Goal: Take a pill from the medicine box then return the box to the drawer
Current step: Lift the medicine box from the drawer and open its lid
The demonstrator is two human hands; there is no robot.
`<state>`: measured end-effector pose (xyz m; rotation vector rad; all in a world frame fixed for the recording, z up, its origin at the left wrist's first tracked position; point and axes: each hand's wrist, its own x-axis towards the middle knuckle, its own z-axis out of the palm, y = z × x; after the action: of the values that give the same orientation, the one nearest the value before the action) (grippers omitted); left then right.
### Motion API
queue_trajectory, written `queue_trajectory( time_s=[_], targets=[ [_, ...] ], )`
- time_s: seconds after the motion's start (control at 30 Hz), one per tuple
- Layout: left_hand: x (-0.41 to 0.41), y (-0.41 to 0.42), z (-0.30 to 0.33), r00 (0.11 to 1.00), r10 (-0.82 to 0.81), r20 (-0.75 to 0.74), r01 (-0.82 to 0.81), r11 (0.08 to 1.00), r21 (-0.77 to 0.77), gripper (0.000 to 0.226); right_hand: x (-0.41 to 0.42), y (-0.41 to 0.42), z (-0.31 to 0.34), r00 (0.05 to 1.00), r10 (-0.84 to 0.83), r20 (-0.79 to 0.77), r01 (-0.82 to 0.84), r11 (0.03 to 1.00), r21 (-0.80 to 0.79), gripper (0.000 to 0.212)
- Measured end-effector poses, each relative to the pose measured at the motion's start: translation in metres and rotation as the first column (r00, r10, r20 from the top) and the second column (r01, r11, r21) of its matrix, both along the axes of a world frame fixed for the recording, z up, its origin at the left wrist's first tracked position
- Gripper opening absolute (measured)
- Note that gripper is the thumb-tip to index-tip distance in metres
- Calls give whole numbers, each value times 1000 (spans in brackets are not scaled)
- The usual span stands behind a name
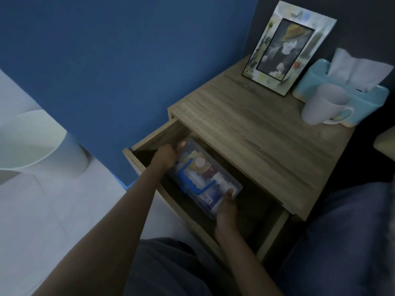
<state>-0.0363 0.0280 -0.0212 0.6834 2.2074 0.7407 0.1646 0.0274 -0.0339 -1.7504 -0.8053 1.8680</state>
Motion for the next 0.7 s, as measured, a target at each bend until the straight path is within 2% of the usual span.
queue_trajectory(
  time_s=[0.23, 0.33, 0.43, 0.7],
  targets=[
    [2, -14, 43, 986, -30, -163, 43, 996, 78, 50, 4, -17, 31, 995, 27, -99, -23, 999, 40, 50],
    [3, -19, 63, 975, -44, -218, 59, 996, 61, 55, 4, -21, 46, 991, 45, -125, -36, 997, 71, 48],
    [4, -20, 80, 973, 26, -231, -6, 996, 87, 57, 5, -21, 62, 991, 37, -132, -25, 996, 89, 47],
    [3, -27, 136, 936, 102, -337, -39, 981, 188, 56, 3, 2, 118, 990, 64, -126, -49, 992, 119, 44]
  ],
)
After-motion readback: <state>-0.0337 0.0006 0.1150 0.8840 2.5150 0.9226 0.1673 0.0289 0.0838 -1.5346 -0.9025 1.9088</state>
